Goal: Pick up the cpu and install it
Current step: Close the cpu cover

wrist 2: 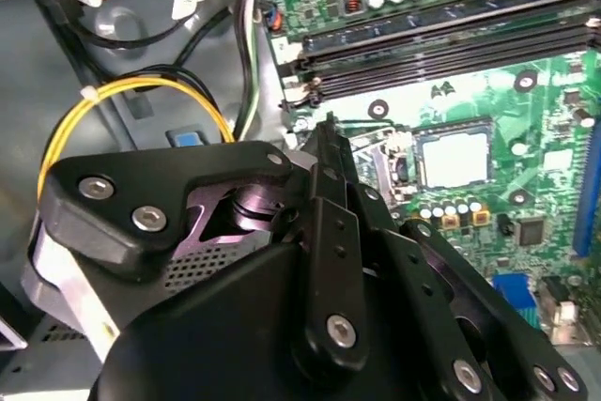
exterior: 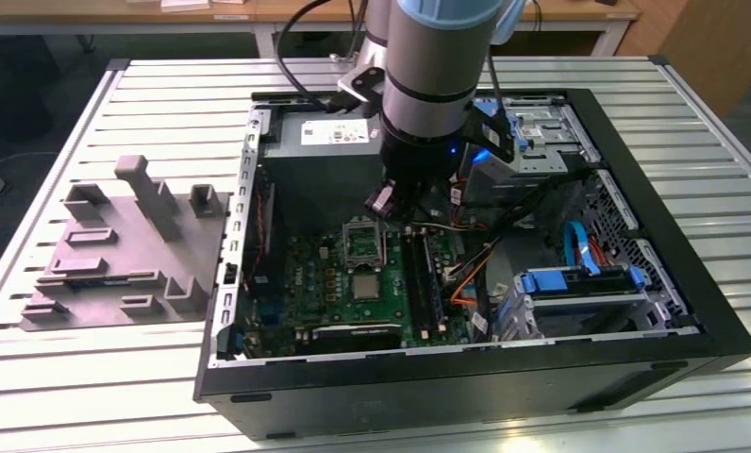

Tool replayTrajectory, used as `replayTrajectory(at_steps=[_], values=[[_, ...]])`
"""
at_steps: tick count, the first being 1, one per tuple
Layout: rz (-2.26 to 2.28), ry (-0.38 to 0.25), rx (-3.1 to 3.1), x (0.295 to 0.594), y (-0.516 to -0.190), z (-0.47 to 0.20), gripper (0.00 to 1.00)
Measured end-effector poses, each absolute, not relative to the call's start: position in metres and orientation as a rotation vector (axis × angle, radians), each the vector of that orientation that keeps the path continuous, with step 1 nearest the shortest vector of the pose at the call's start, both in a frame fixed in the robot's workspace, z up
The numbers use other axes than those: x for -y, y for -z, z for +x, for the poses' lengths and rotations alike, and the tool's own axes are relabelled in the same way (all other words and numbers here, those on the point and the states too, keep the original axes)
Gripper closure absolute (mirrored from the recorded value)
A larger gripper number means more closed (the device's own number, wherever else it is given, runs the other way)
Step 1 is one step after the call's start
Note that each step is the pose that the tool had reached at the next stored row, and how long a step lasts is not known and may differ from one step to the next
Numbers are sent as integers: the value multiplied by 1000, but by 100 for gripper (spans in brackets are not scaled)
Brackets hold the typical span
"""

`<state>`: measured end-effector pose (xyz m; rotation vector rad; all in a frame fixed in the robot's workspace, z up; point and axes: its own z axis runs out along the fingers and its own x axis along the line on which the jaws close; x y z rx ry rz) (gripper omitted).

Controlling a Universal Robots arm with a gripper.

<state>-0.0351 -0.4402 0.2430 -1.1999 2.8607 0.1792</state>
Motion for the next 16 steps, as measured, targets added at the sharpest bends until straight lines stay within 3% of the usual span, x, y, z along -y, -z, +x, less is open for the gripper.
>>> replayTrajectory(at_steps=[8, 16], values=[[-1186, -282, -2827, 439, -238, -33, 89], [-1185, -293, -2823, 439, -224, -33, 89]])
